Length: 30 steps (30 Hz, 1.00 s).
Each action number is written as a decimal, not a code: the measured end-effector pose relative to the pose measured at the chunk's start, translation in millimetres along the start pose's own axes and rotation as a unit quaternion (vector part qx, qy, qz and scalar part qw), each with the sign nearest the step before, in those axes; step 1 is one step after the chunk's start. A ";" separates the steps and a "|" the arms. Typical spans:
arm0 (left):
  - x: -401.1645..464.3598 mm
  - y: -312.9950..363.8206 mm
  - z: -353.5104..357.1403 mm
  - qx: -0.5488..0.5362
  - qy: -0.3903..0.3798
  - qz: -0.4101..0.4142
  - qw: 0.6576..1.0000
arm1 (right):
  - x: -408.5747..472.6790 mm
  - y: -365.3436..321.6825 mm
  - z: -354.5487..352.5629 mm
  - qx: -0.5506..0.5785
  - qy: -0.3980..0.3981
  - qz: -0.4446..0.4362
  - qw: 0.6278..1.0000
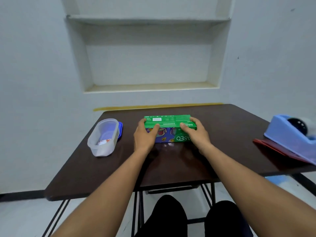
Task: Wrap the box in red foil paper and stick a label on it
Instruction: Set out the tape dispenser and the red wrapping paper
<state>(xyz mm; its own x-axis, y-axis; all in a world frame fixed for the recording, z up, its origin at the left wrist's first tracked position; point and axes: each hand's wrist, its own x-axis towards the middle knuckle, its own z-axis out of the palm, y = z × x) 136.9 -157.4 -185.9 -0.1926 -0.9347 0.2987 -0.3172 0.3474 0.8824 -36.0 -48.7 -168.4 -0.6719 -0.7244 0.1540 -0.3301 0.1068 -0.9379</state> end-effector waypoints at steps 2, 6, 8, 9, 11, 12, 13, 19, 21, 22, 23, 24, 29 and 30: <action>-1.5 -2.0 0.4 0.008 -0.001 0.009 1.000 | 2.7 -1.0 1.7 0.017 0.006 0.017 1.000; -0.7 -3.7 1.5 0.004 -0.007 0.013 1.000 | 11.0 -8.3 5.4 -0.013 0.003 0.035 0.999; -0.4 -1.6 1.0 0.008 0.002 0.013 1.000 | 12.5 -15.7 7.3 -0.120 0.014 0.011 0.993; -0.1 0.9 0.3 0.019 0.015 0.026 0.999 | 11.0 -20.7 8.6 -0.179 0.029 -0.020 0.983; 5.9 11.6 -6.3 0.049 0.045 0.064 0.996 | 6.7 -35.7 17.5 -0.239 0.055 -0.124 0.961; 12.3 16.9 -13.1 0.057 0.056 0.070 0.994 | 4.9 -44.9 26.8 -0.234 0.056 -0.181 0.954; 18.3 24.2 -21.0 0.053 0.066 0.071 0.994 | 2.4 -54.2 34.9 -0.215 0.049 -0.223 0.950; 47.0 35.8 -96.7 0.073 0.078 0.028 0.994 | -15.7 -99.2 112.1 -0.116 -0.155 -0.175 0.965; 51.4 25.5 -120.8 0.115 0.063 -0.002 0.991 | -19.1 -108.1 138.2 -0.123 -0.199 -0.139 0.962; 53.2 19.8 -131.6 0.139 0.060 -0.018 0.988 | -19.4 -112.4 148.7 -0.135 -0.207 -0.136 0.959; 55.9 12.1 -141.8 0.166 0.058 -0.039 0.984 | -19.4 -116.9 158.1 -0.145 -0.215 -0.133 0.956; 59.3 4.4 -151.4 0.190 0.053 -0.067 0.978 | -18.2 -120.5 167.8 -0.155 -0.227 -0.125 0.953; 75.3 -28.3 -174.2 0.144 -0.036 -0.235 0.961 | -6.4 -123.8 210.4 -0.211 -0.302 -0.015 0.929; 76.7 -33.5 -172.4 0.120 -0.053 -0.242 0.961 | -4.7 -121.5 217.4 -0.198 -0.303 0.008 0.932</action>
<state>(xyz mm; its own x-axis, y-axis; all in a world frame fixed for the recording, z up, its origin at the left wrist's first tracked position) 292.8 -253.7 -129.9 -0.0581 -0.9826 -0.1764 -0.5963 -0.1076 0.7955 151.5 -206.3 -122.8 -0.2203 -0.9595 -0.1754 -0.6231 0.2768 -0.7315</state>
